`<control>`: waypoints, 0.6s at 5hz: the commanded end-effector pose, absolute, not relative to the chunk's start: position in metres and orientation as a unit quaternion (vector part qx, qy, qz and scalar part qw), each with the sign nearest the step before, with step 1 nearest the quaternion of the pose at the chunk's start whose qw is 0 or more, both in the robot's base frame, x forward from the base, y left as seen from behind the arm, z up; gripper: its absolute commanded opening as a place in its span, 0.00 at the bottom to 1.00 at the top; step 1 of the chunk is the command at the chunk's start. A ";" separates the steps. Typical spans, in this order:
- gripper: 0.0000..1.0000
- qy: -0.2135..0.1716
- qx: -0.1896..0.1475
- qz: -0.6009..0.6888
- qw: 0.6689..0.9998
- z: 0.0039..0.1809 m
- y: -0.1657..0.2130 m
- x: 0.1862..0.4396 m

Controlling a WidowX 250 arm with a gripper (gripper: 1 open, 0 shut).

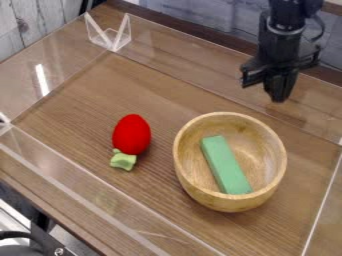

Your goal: Remove the green stick from the brown bowl and put it on the table

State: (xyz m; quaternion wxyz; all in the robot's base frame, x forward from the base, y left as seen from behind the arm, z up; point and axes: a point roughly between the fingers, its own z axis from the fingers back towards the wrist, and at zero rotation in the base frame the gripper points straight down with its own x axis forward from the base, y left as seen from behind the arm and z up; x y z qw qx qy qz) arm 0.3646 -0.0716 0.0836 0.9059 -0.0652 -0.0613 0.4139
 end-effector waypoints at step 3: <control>0.00 -0.075 -0.097 0.347 0.930 0.145 -0.064 0.315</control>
